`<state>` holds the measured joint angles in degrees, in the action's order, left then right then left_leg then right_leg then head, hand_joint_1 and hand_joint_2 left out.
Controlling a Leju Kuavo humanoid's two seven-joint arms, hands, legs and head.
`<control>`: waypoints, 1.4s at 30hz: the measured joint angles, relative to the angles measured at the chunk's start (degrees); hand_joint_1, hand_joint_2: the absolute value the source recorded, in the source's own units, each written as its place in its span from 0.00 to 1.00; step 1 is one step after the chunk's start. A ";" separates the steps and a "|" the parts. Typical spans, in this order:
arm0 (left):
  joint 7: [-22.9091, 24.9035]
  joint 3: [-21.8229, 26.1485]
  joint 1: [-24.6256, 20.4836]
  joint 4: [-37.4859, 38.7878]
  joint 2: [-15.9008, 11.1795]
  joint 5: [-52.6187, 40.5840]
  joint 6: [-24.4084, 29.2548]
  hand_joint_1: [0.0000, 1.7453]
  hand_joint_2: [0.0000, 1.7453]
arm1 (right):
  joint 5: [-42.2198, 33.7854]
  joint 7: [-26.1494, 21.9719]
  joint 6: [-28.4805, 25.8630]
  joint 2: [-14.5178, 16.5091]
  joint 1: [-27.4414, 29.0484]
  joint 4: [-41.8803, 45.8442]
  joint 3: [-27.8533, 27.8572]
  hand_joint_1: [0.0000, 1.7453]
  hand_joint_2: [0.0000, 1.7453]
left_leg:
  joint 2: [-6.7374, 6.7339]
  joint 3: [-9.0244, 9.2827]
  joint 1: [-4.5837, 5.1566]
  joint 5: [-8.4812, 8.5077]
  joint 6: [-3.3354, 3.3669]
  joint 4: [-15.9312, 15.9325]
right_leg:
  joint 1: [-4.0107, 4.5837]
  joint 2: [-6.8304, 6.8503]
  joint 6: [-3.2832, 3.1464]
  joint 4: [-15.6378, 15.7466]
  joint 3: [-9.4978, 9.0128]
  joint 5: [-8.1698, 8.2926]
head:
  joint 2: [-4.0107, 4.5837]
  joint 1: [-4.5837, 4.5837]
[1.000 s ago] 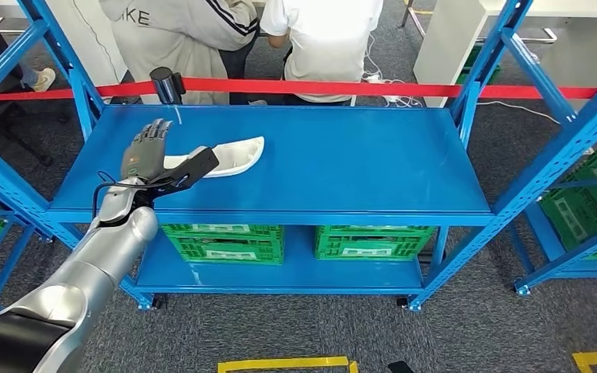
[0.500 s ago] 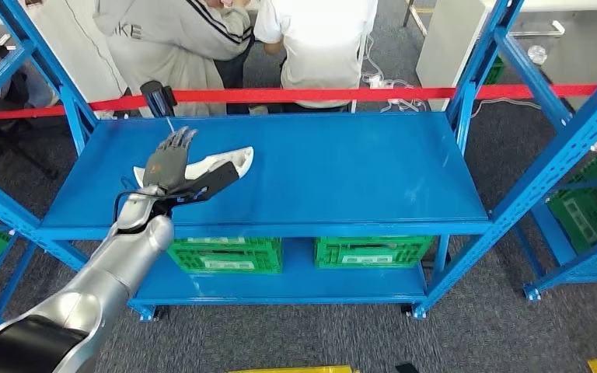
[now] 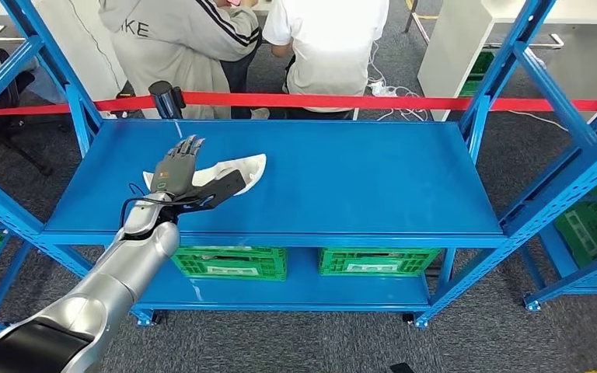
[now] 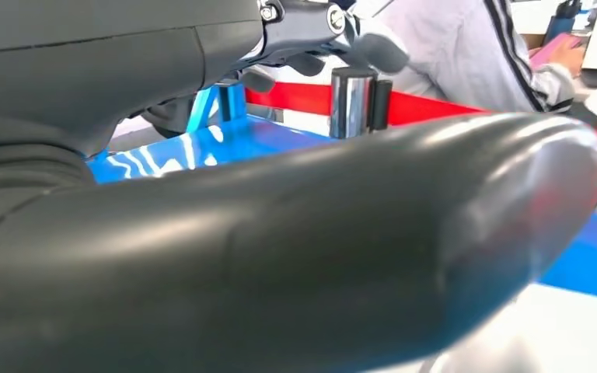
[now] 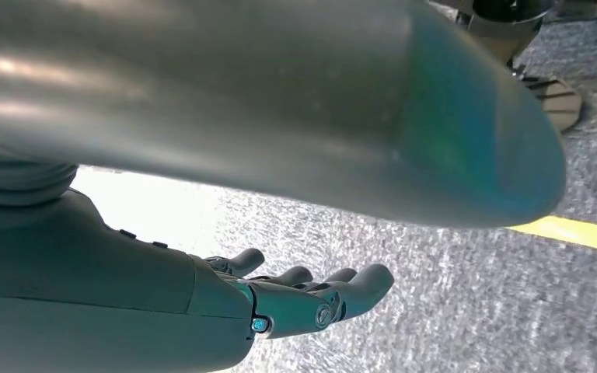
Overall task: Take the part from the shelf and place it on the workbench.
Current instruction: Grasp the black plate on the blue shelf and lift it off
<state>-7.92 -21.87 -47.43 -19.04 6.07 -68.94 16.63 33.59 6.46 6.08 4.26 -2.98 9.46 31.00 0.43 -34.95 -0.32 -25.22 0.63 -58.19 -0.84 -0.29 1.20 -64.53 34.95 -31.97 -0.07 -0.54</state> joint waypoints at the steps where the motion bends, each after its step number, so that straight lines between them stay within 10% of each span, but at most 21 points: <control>1: -0.05 -0.01 0.02 0.02 0.08 0.00 -0.06 0.00 0.00 | 0.01 0.00 0.00 -0.01 -0.02 0.00 0.01 0.00 0.00 | -0.01 0.11 0.02 -0.15 0.20 -0.01 | 0.00 0.01 0.15 -3.83 2.15 -1.51 | 0.00 -0.09; 4: -0.91 -0.03 0.53 0.18 0.23 0.64 -2.00 0.00 0.00 | 0.13 0.03 0.07 -0.02 0.22 0.00 0.04 0.00 0.00 | 0.00 0.56 0.09 -0.68 0.31 -0.19 | -0.02 0.02 0.27 -10.08 6.80 -1.80 | 0.00 -0.16; 7: -2.50 -0.21 1.04 0.28 0.58 2.41 -5.81 0.00 0.00 | 0.60 0.03 0.20 -0.04 0.23 0.00 0.11 0.00 0.00 | 0.12 1.19 0.15 -1.57 -0.15 -0.63 | 0.05 0.06 -0.14 -0.50 3.46 4.68 | 0.00 -0.16; 9: -3.09 -0.36 1.30 0.39 0.79 3.23 -7.45 0.00 0.00 | 0.85 0.05 0.26 -0.08 0.08 0.00 0.17 0.00 0.00 | 0.22 1.21 0.33 -1.99 -0.75 -0.85 | 0.24 0.02 -0.69 4.24 1.39 6.08 | 0.00 -0.15; 28: -5.95 -1.83 3.69 1.10 1.92 4.98 -9.25 0.00 0.00 | 1.09 0.19 0.31 -0.04 0.16 0.00 0.84 0.00 0.00 | 0.11 1.91 0.48 -1.78 -1.79 0.31 | 0.35 -0.22 -1.89 5.12 0.85 5.73 | 0.00 -0.16; 32: -5.54 -2.08 3.86 1.10 1.90 5.27 -8.98 0.00 1.00 | 1.20 -0.02 0.34 -0.04 0.16 0.00 0.84 0.00 0.00 | 0.12 1.94 0.50 -1.78 -1.79 0.29 | 0.23 -0.18 -1.87 5.14 0.78 5.74 | 0.00 -0.16; 42: -2.42 -3.09 4.47 1.08 1.89 5.69 -5.17 0.00 1.00 | 1.29 -0.03 0.34 -0.04 0.17 0.00 0.88 0.00 0.00 | 0.13 1.95 0.51 -1.82 -1.73 0.19 | 0.19 -0.15 -1.84 5.18 0.71 5.76 | 0.00 -0.16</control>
<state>-10.34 -24.96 -42.97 -17.97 7.96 -63.25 11.45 34.88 6.43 6.42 4.22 -2.82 9.46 31.89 0.56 -33.01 0.20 -27.03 -1.10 -58.00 -0.65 -0.44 -0.64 -59.36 35.67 -26.21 -0.07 -0.70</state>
